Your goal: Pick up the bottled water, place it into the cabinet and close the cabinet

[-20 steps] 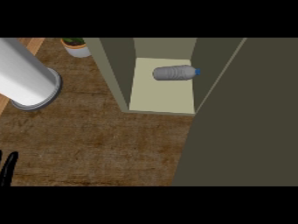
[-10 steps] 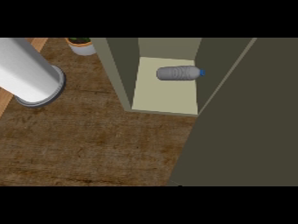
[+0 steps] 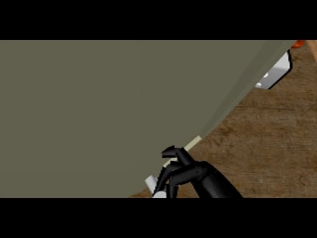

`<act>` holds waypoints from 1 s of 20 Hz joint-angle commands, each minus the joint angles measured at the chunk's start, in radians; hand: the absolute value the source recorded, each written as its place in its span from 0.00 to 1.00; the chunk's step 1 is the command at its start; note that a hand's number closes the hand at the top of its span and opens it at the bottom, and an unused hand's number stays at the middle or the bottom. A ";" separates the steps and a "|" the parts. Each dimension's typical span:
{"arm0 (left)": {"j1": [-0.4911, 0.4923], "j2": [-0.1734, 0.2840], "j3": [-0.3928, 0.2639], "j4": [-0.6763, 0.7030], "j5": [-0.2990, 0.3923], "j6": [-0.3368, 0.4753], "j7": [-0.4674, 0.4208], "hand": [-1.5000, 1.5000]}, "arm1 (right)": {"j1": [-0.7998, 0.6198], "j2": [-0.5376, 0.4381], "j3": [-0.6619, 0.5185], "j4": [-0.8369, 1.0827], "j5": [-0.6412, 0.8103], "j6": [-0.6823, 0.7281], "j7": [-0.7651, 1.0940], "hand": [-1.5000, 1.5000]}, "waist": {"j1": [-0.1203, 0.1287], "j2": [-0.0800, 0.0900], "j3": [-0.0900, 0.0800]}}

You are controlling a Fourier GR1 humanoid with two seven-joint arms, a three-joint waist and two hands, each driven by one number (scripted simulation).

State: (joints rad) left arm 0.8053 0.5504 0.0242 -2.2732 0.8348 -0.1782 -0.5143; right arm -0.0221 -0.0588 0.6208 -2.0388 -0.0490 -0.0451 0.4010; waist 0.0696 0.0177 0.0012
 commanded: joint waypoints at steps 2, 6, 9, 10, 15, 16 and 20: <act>0.051 0.003 0.095 0.033 0.060 -0.096 -0.030 0.00 | -0.251 0.056 -0.086 0.059 -0.165 -0.059 0.024 1.00 | -0.012 -0.016 -0.002; 0.105 -0.001 0.137 -0.013 0.108 -0.109 -0.011 0.00 | -0.387 0.057 -0.191 0.139 -0.304 -0.095 0.053 1.00 | -0.011 -0.016 -0.001; 0.161 -0.008 0.161 -0.019 0.105 -0.170 -0.015 0.00 | -0.441 0.057 -0.248 0.270 -0.319 -0.075 -0.029 1.00 | -0.008 -0.017 0.000; 0.142 -0.017 0.173 -0.004 0.118 -0.166 -0.020 0.00 | -0.491 0.057 -0.318 0.310 -0.345 -0.008 -0.002 1.00 | -0.018 -0.014 0.000; 0.135 0.017 0.264 0.042 0.200 -0.209 0.001 0.00 | -0.631 0.058 -0.418 0.479 -0.381 0.051 -0.022 1.00 | -0.031 -0.011 -0.001; 0.195 -0.025 0.263 0.033 0.179 -0.268 -0.027 0.00 | -0.651 0.034 -0.455 0.547 -0.397 0.092 -0.043 1.00 | -0.017 -0.014 -0.001; 0.244 -0.090 0.267 -0.002 0.155 -0.301 -0.010 0.00 | -0.716 -0.019 -0.517 0.662 -0.435 0.210 -0.089 1.00 | -0.029 -0.016 -0.001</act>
State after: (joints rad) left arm 0.9951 0.5153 0.2792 -2.2626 1.0023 -0.4226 -0.5196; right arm -0.6483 -0.0352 0.1997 -1.4842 -0.4558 0.0876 0.3718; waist 0.0445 0.0081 -0.0021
